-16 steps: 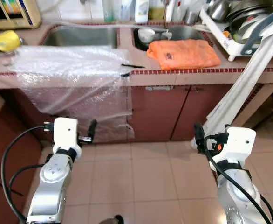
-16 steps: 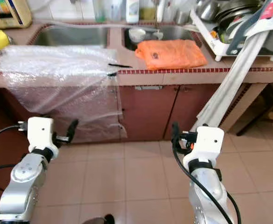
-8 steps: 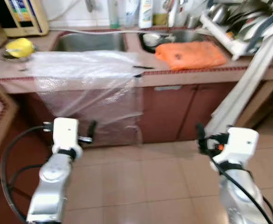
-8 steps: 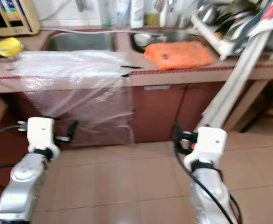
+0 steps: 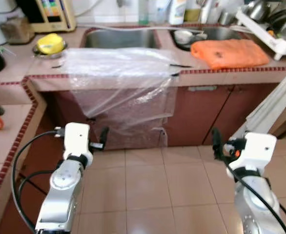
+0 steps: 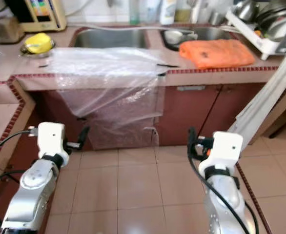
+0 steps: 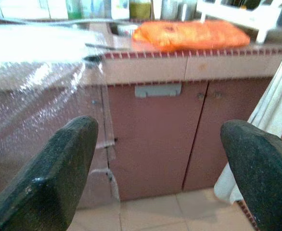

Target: Kitchen organization

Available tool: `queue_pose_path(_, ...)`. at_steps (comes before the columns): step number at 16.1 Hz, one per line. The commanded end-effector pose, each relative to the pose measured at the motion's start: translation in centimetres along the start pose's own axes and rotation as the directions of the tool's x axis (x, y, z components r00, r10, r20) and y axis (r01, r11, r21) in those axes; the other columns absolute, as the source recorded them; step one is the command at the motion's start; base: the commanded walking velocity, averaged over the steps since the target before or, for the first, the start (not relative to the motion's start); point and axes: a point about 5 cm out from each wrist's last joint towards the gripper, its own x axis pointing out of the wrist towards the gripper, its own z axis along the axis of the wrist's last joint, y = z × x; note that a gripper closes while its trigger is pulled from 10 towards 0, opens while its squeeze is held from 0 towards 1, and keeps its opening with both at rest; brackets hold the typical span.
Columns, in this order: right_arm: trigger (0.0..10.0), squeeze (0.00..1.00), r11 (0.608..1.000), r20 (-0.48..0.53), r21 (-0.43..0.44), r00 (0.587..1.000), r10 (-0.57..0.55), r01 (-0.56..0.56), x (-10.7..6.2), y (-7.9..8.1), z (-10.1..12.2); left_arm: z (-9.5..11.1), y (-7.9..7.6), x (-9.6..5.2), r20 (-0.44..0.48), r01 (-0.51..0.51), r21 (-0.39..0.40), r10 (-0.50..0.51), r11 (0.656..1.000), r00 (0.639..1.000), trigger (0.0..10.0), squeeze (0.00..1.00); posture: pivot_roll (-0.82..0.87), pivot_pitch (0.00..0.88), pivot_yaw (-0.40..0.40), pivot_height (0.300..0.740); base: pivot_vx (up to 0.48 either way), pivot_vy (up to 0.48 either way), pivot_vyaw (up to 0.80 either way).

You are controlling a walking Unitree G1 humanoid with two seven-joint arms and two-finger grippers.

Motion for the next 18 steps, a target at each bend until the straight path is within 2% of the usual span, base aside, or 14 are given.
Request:
queue_pose_path(1,10.0,0.0,1.0,0.005,0.006,1.0,0.01,-0.01,0.0,0.4,0.2,0.6,0.1,-0.1,0.039,0.019,-0.007,-0.018,1.0,0.999,10.0,0.0,-0.02,0.116,-0.019,0.74,0.0,0.0,0.0)
queue_pose_path(8,10.0,0.0,0.999,0.028,-0.029,0.999,0.046,-0.045,0.4,0.8,0.5,0.8,0.1,0.2,0.051,0.028,-0.036,-0.026,0.999,0.998,10.0,0.0,-0.02,0.102,-0.027,0.74,0.0,0.0,0.0)
queue_pose_path(13,10.0,0.0,0.987,0.061,-0.101,0.989,0.135,-0.129,0.6,1.9,0.9,0.9,-0.1,0.5,0.062,0.037,-0.036,-0.035,0.999,0.997,10.0,0.0,-0.02,0.09,-0.029,0.74,0.27,0.0,0.0)
queue_pose_path(18,10.0,0.0,0.982,0.081,-0.118,0.984,0.157,-0.147,1.0,2.4,1.2,1.0,-0.1,0.5,0.067,0.036,-0.037,-0.034,0.999,0.997,10.0,0.0,-0.01,0.088,-0.028,0.74,0.294,0.0,0.0)
